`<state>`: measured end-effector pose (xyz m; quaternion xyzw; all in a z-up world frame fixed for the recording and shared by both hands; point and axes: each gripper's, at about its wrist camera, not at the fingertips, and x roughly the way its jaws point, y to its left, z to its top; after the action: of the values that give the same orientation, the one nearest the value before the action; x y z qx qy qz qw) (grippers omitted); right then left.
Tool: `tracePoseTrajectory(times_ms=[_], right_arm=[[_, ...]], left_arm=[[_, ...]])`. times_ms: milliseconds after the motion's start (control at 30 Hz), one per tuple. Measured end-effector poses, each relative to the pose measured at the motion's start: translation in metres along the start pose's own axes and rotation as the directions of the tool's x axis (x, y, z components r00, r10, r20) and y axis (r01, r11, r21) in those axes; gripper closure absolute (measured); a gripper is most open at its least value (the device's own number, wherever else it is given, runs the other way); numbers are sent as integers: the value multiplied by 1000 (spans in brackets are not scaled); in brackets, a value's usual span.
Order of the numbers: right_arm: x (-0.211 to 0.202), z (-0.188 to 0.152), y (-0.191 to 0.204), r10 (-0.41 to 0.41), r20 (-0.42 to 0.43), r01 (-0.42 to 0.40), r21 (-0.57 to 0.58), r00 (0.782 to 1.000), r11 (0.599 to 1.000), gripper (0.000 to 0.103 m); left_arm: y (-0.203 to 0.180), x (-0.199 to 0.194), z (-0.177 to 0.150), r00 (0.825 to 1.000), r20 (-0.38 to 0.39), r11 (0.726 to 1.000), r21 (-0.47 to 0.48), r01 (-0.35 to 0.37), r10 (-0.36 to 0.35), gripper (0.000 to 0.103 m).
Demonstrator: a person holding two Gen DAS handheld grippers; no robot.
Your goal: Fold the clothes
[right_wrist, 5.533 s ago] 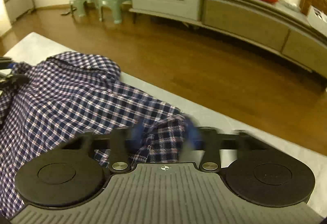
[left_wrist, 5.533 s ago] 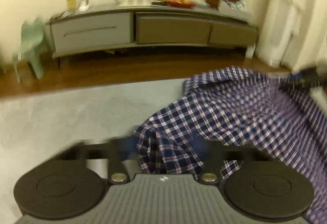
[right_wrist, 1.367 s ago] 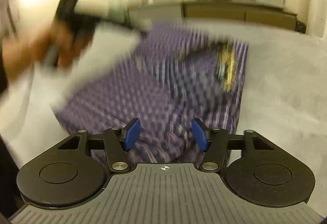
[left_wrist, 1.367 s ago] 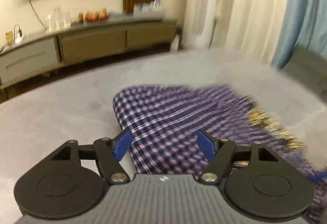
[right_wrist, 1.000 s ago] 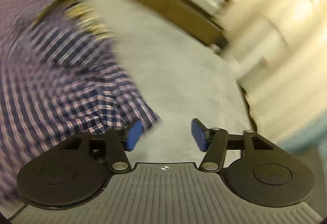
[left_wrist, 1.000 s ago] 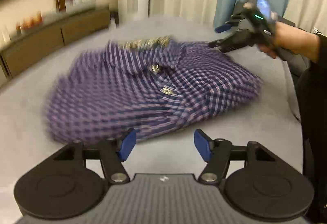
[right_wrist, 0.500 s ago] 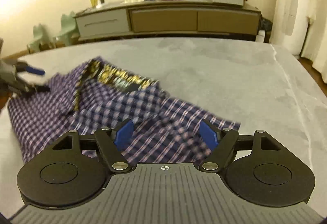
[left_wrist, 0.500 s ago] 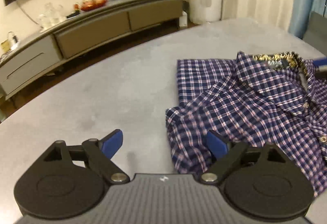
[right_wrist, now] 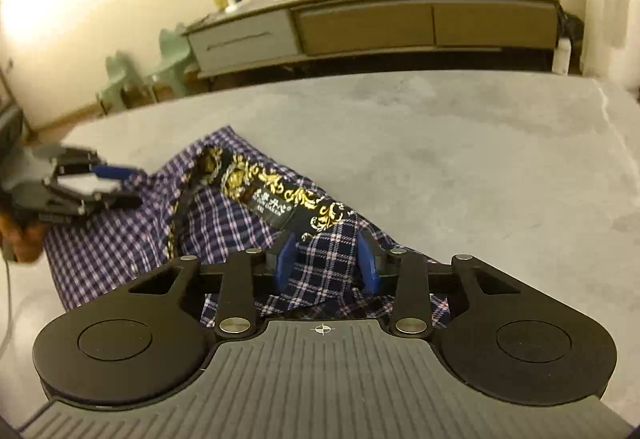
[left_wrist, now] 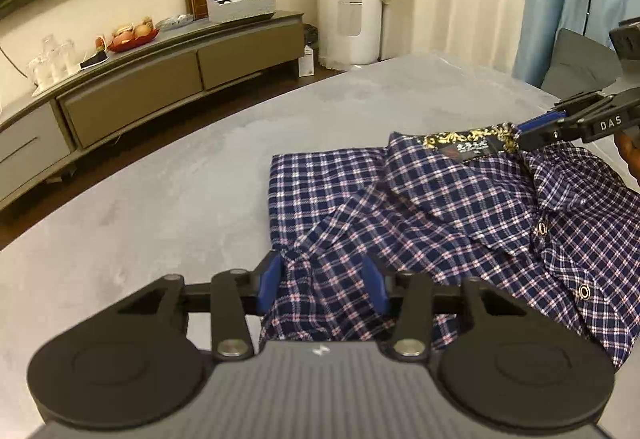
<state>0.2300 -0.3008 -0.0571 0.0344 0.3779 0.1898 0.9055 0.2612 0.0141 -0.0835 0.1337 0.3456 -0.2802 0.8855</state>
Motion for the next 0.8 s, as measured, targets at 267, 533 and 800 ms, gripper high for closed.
tracePoseTrajectory(times_ms=[267, 533, 800], right_arm=[[14, -8, 0, 22, -41, -23, -27, 999, 999, 64], [-7, -8, 6, 0, -23, -2, -88, 1000, 996, 96], [-47, -18, -12, -96, -15, 95, -44, 995, 994, 96]], left_arm=[[3, 8, 9, 1000, -14, 1000, -11, -15, 15, 54], [-6, -3, 21, 998, 46, 999, 39, -33, 32, 57], [-13, 16, 44, 996, 90, 996, 78, -33, 26, 57]])
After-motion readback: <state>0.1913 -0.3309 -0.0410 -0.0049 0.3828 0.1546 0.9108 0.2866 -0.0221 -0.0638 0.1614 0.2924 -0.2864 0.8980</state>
